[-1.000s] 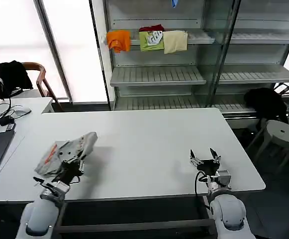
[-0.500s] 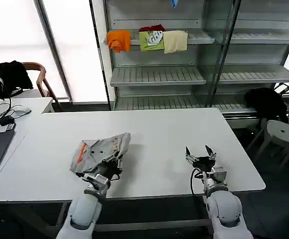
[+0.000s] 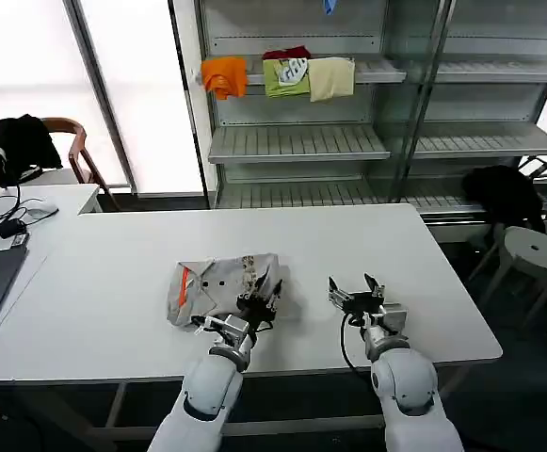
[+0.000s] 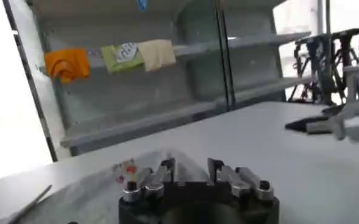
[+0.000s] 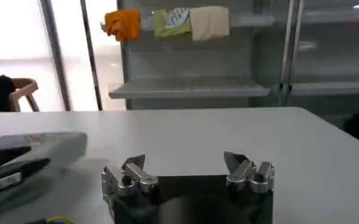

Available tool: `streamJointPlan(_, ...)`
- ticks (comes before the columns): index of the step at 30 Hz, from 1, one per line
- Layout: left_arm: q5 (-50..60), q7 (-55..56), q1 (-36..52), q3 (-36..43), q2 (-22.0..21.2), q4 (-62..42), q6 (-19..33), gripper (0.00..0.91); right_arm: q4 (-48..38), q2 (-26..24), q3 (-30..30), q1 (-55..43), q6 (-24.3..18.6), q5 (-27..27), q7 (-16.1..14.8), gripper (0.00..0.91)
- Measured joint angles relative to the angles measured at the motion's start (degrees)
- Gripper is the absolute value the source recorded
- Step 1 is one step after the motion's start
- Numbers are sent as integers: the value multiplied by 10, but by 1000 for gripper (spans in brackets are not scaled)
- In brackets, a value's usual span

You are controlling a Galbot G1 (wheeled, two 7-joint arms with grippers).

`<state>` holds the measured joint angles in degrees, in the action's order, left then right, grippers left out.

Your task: Fold and organize the clothes.

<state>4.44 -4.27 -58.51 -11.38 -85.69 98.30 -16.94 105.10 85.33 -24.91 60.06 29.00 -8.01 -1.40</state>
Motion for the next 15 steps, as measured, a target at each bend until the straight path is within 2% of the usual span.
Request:
streamJointPlan(7,-64,-6,-2,8,18,60,-2,907,-13,22,18,-24,20,-50,10,907)
streamJointPlan(15,-118,-29,-13,-59,54,106,13,907,-50,54,52,-67,31,-145,29,907)
